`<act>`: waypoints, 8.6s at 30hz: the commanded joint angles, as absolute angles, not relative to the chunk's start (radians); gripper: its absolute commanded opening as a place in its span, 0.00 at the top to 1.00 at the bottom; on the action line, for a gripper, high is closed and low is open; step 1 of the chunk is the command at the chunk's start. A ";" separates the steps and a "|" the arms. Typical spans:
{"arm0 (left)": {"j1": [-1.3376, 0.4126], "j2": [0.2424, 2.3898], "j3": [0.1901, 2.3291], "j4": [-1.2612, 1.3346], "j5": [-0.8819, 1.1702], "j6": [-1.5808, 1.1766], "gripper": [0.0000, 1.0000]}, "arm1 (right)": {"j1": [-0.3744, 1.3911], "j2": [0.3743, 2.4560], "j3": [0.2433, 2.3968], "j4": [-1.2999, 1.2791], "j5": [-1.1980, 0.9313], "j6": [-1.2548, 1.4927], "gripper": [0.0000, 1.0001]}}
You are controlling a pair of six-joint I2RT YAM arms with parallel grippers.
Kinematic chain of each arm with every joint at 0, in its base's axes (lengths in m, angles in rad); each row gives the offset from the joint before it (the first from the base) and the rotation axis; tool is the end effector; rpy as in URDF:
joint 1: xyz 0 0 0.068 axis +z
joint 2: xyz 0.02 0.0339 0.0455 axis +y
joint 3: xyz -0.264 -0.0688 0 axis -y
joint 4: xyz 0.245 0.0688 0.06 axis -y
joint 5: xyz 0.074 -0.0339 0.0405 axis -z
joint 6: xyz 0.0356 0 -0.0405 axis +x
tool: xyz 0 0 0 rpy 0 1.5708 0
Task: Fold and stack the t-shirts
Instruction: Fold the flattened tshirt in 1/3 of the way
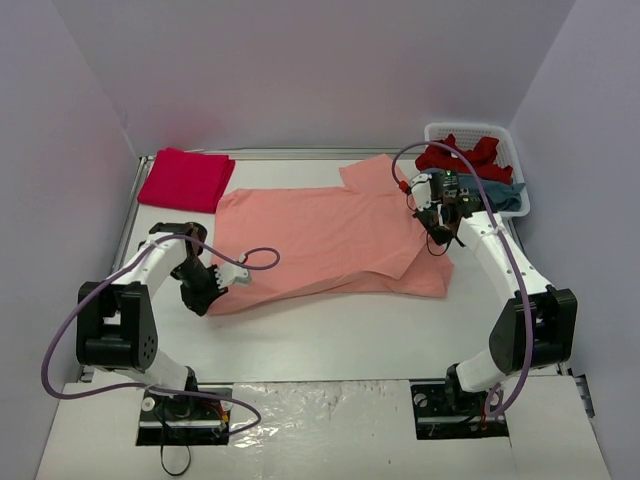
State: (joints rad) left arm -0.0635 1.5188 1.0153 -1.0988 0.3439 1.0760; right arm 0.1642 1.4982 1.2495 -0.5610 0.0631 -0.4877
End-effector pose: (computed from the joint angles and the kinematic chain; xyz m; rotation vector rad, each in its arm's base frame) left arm 0.2452 -0.0276 0.2040 1.5927 2.5012 -0.4730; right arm 0.3246 0.0515 0.2953 -0.7368 2.2742 -0.2285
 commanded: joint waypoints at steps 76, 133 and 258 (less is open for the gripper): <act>-0.380 1.528 0.851 -0.894 0.181 0.897 0.84 | 0.150 1.609 1.238 -0.577 0.075 -0.425 1.00; -0.511 1.557 0.844 -0.933 0.075 0.801 0.79 | 0.127 1.592 1.241 -0.577 0.071 -0.431 1.00; -0.399 1.223 1.037 -0.707 -0.333 0.601 0.98 | 0.244 1.552 1.459 -0.678 0.041 -0.431 1.00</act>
State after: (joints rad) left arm -0.4164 1.2610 1.0359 -0.6914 -0.3420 0.5755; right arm 0.2306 1.6207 1.4479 -0.6231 0.0372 -0.4271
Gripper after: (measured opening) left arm 0.028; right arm 0.008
